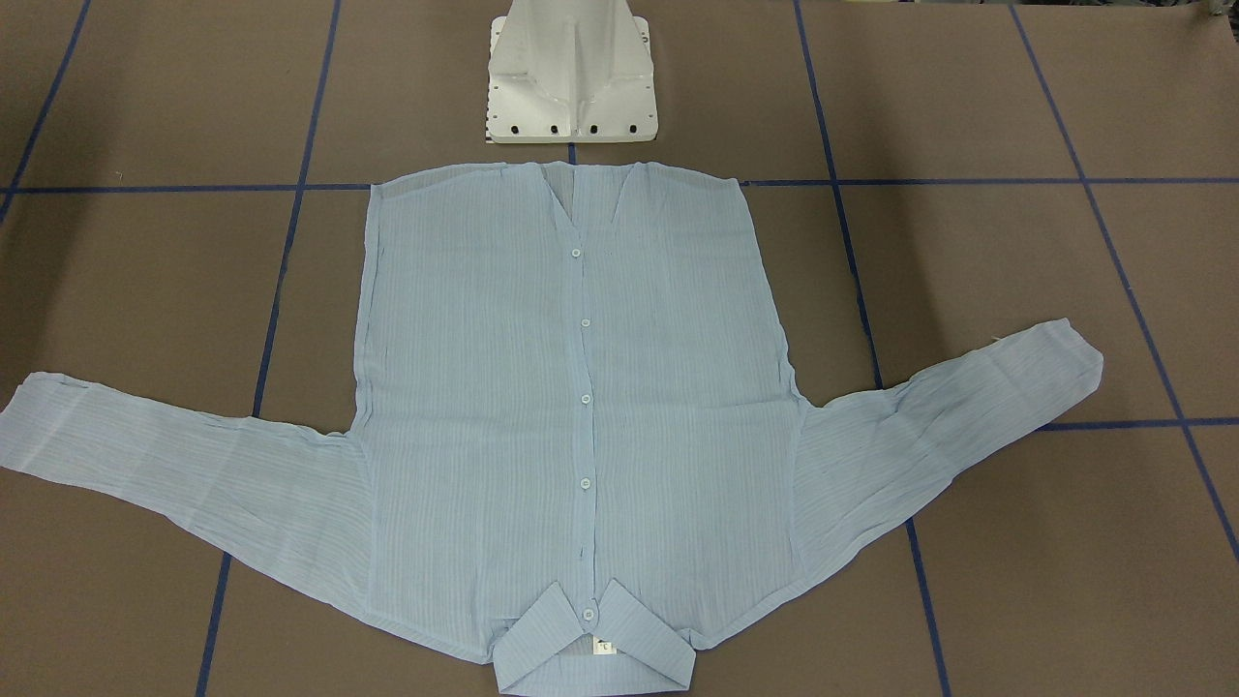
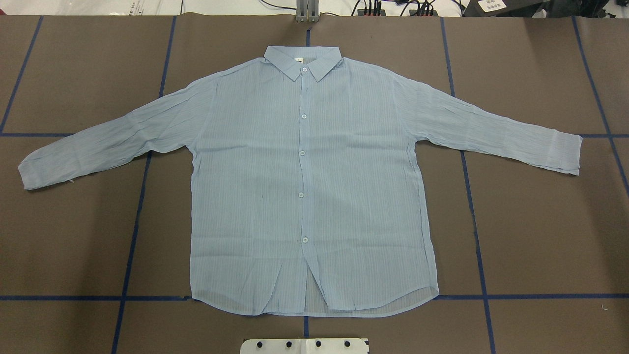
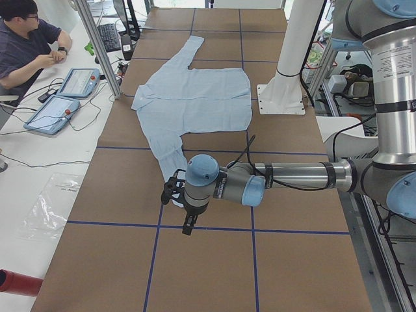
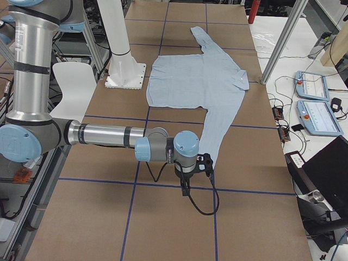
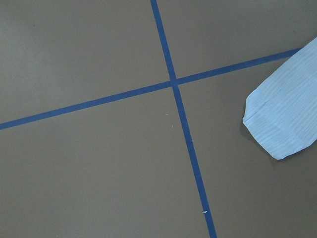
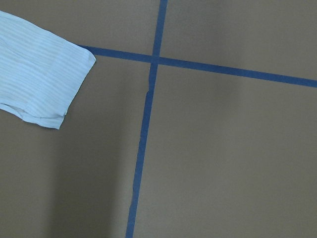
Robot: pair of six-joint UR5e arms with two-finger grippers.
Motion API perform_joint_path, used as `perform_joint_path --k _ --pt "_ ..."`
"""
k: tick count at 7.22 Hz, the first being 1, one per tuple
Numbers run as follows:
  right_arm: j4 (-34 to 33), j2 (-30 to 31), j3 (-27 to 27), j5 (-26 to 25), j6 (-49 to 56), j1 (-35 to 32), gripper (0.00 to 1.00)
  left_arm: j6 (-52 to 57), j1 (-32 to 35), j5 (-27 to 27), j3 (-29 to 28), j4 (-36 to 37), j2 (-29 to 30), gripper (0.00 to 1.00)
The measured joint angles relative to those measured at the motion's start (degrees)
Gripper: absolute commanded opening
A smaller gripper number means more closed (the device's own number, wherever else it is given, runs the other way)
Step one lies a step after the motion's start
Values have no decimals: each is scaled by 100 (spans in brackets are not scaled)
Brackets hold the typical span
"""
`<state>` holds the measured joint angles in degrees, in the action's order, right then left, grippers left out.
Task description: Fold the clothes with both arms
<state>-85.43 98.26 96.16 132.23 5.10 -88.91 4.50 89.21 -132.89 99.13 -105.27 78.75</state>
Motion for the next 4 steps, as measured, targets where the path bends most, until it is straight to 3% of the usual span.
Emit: perform_joint_path --k 4 --pt "313 2 30 -1 -11 -2 100 -1 3 -20 100 -471 -17 100"
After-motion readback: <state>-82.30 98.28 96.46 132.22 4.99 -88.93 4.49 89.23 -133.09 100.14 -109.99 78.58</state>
